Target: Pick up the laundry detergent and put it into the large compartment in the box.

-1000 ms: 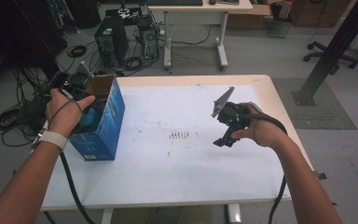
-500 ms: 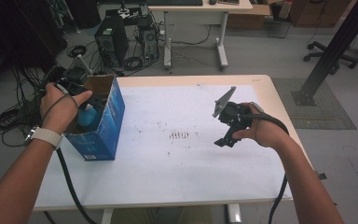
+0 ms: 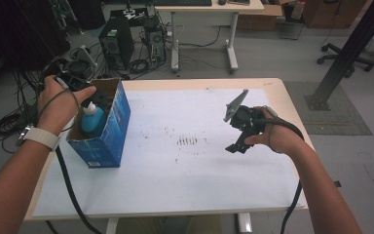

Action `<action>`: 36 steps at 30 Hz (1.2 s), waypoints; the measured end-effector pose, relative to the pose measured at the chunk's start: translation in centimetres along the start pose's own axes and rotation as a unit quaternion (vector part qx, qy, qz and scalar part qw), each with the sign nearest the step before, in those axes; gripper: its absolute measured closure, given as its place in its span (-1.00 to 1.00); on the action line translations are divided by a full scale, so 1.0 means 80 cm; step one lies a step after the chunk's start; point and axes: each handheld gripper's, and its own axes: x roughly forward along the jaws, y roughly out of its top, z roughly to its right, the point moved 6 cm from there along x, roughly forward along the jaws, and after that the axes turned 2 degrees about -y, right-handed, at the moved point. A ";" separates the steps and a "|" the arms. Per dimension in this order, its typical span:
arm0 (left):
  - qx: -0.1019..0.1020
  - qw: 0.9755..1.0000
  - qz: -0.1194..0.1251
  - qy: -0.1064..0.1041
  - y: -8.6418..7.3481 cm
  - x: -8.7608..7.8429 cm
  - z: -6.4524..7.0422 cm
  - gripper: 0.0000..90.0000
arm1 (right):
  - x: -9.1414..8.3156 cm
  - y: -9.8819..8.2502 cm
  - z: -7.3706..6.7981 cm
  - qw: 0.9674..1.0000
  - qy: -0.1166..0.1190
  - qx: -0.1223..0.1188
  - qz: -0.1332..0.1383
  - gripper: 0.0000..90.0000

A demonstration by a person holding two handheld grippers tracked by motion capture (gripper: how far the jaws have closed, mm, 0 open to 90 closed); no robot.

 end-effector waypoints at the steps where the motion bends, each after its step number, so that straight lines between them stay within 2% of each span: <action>1: 0.002 1.000 0.000 -0.001 0.001 -0.002 0.001 -0.81 | 0.000 -0.001 0.000 1.000 0.000 0.002 -0.001 -0.82; 14: 0.047 0.999 0.003 -0.016 0.017 -0.031 0.026 -0.80 | 0.001 -0.001 0.001 1.000 0.004 0.009 -0.005 -0.83; 19: 0.068 0.997 0.003 -0.033 0.024 -0.042 0.039 -0.80 | 0.000 -0.001 0.002 1.000 0.004 0.009 -0.007 -0.83; 28: 0.115 0.992 0.004 -0.052 0.034 -0.054 0.060 -0.80 | -0.003 0.000 0.003 1.000 0.002 0.010 -0.008 -0.83; 36: 0.158 0.986 0.004 -0.056 0.043 -0.057 0.081 -0.79 | -0.005 0.000 0.002 1.000 0.002 0.012 -0.006 -0.83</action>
